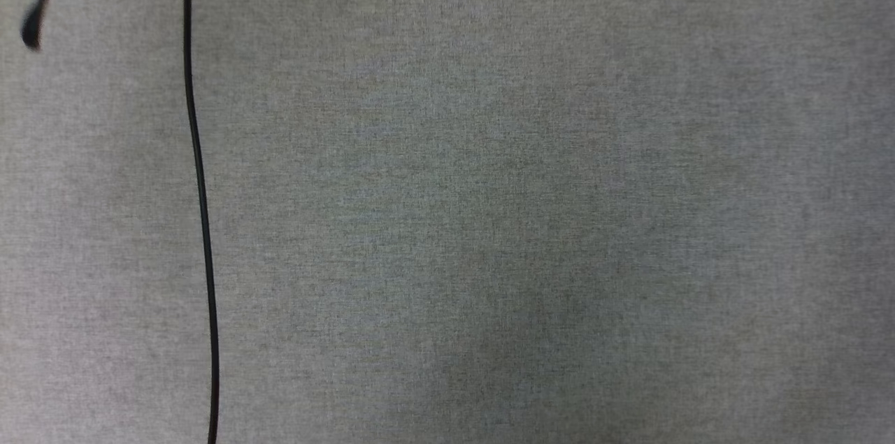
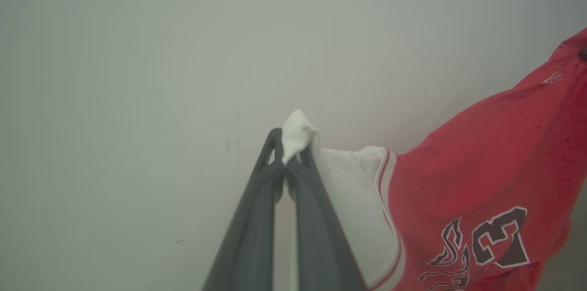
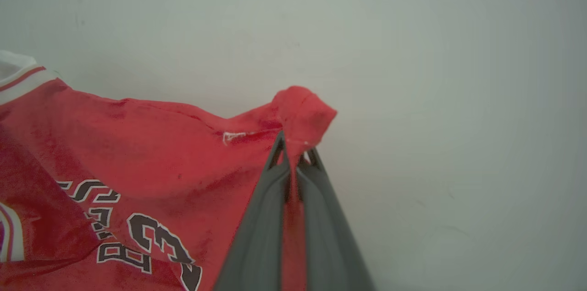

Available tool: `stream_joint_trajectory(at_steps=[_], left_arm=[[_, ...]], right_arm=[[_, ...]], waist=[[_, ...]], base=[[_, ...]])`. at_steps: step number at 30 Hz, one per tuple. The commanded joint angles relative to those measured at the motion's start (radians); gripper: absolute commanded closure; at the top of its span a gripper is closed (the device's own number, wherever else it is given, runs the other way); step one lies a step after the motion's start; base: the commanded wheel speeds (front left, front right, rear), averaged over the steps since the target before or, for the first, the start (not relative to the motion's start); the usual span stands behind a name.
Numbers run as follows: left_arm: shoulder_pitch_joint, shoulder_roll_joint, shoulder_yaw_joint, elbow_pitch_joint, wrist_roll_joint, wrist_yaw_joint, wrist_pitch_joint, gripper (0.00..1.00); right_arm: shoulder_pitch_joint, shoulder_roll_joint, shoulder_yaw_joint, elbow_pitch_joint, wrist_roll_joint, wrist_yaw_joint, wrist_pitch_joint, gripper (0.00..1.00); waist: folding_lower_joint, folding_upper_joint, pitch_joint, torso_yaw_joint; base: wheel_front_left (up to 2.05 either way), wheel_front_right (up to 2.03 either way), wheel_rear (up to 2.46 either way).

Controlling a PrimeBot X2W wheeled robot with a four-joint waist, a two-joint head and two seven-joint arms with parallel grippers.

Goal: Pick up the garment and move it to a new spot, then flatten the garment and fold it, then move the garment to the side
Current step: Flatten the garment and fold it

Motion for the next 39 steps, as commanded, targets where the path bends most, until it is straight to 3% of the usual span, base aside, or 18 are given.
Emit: stream_joint_trajectory(at_steps=[1, 8, 18, 33, 39], left_arm=[[0.032, 0.005, 0.004, -0.011, -0.007, 0.0, -0.007, 1.0], [0.29, 0.018, 0.005, -0.13, -0.034, 0.03, -0.017, 1.0], [0.712, 0.058, -0.013, -0.354, -0.082, 0.123, -0.009, 1.0], [1.232, 0.098, -0.063, -0.551, -0.177, 0.242, 0.02, 1.0], [1.398, 0.123, -0.08, -0.596, -0.229, 0.267, 0.041, 1.0]], right_arm=[[0.027, -0.009, 0.006, 0.0, 0.016, -0.001, -0.012, 1.0], [0.219, -0.047, 0.083, -0.064, 0.119, -0.001, -0.054, 1.0], [0.522, -0.135, 0.18, -0.18, 0.224, -0.001, -0.07, 1.0], [0.96, -0.215, 0.205, -0.3, 0.291, -0.001, -0.057, 1.0], [1.132, -0.23, 0.176, -0.341, 0.316, -0.001, -0.053, 1.0]], waist=[[-0.0001, 0.0, -0.013, -0.003], [-0.0001, 0.0, -0.083, -0.004], [-0.0001, 0.0, -0.232, 0.008], [-0.0001, 0.0, -0.46, 0.026], [-0.0001, 0.0, -0.535, 0.022]], base=[[0.0, 0.0, 0.0], [0.0, 0.0, 0.0], [0.0, 0.0, 0.0], [0.0, 0.0, 0.0], [0.0, 0.0, 0.0]])
